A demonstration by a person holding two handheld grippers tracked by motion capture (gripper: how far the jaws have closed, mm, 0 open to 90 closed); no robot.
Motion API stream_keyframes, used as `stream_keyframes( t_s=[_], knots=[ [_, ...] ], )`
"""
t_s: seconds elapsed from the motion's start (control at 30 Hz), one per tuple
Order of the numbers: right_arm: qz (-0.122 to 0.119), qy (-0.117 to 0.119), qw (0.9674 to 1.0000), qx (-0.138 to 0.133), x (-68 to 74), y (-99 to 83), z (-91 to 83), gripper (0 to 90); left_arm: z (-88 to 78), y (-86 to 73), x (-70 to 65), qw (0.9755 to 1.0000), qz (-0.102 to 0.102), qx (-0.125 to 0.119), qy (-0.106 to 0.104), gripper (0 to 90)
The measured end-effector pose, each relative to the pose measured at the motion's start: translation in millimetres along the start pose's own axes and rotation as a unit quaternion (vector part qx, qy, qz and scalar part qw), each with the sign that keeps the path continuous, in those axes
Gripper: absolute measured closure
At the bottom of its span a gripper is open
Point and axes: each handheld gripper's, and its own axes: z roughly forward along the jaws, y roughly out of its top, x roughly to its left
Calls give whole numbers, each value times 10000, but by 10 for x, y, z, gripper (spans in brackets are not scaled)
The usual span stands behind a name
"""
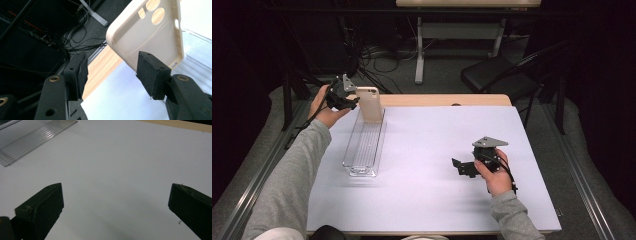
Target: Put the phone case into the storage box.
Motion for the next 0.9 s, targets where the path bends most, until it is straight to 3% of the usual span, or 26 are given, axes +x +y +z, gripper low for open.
stream_keyframes(
  t_s=[0.23, 0.3, 0.4, 0.6, 0.9],
  knots=[
    [-17, -5, 10000, 3, -1, -4, -2, 0, -55, -8, 55, 9987, -478, 78, -150, 403],
    [-17, -1, 10000, 8, 0, -3, 0, 0, -73, -10, 73, 9970, -688, 76, -334, 408],
    [-19, 3, 10000, 9, 1, -4, 0, 0, -95, -6, 76, 9964, -773, 182, -300, 402],
    [-37, 15, 10000, -33, 11, 0, -13, 0, -143, -11, 104, 9915, -1134, 305, -564, 397],
    [-38, 14, 10000, -43, 15, -1, -18, 0, -210, -42, 162, 9837, -1585, 356, -771, 252]
  ],
)
